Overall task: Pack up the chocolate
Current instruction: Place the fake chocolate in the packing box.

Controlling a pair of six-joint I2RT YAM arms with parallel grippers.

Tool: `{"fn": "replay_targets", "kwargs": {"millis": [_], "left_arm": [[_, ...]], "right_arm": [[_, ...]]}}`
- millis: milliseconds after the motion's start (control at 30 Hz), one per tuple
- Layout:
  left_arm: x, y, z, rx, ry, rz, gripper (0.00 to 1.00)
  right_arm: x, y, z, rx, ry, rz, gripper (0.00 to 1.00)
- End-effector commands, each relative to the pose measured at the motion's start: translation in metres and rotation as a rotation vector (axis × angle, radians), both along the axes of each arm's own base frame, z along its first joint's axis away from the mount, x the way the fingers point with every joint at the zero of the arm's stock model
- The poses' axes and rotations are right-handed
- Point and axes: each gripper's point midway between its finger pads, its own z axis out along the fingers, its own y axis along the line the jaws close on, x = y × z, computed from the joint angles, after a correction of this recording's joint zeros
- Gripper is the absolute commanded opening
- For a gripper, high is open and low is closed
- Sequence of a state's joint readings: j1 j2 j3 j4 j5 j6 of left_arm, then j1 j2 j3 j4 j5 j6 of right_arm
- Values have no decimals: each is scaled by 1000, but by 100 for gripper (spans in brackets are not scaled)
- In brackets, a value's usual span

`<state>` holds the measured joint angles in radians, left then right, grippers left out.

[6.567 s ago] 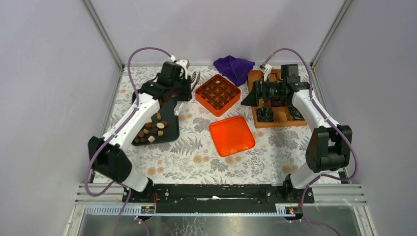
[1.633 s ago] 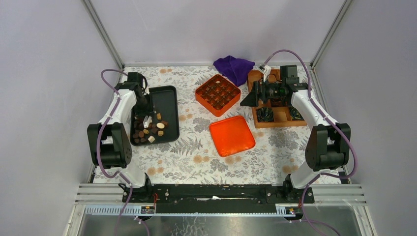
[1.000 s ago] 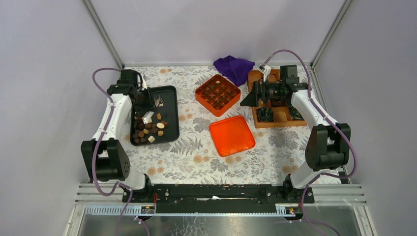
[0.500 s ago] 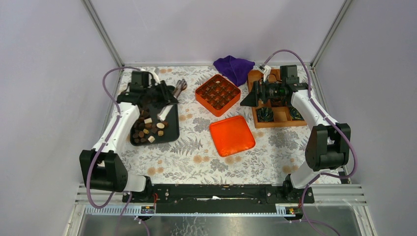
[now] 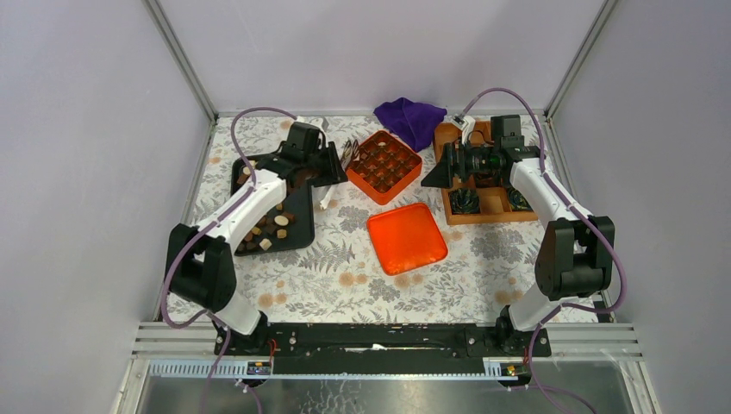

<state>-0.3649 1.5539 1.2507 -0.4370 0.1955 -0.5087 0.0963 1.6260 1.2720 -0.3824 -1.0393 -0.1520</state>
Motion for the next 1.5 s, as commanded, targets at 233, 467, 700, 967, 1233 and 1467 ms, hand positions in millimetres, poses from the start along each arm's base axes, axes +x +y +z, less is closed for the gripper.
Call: {"fn": "replay_targets", "kwargs": {"millis": [233,467,700,967,1233,1467], "left_arm": [[41,-1,2,111,-103,20,2],[43,-1,-6,125,-90,15,18],[45,0,-11,140,-77,20,31],[44,2,-16,156,-61,19,40],[43,4,-14,162,-69,18,45],[42,5,8,145,-116,27,43]], "right_arm": [[1,3,12,19,-50,18,100],[1,3,11,18,-42,19,100],[2,3,9,17,-40,19,100],[2,3,8,15,-40,20,100],[2,3,7,13,-36,19,100],[2,3,8,13,-41,20,100]]}}
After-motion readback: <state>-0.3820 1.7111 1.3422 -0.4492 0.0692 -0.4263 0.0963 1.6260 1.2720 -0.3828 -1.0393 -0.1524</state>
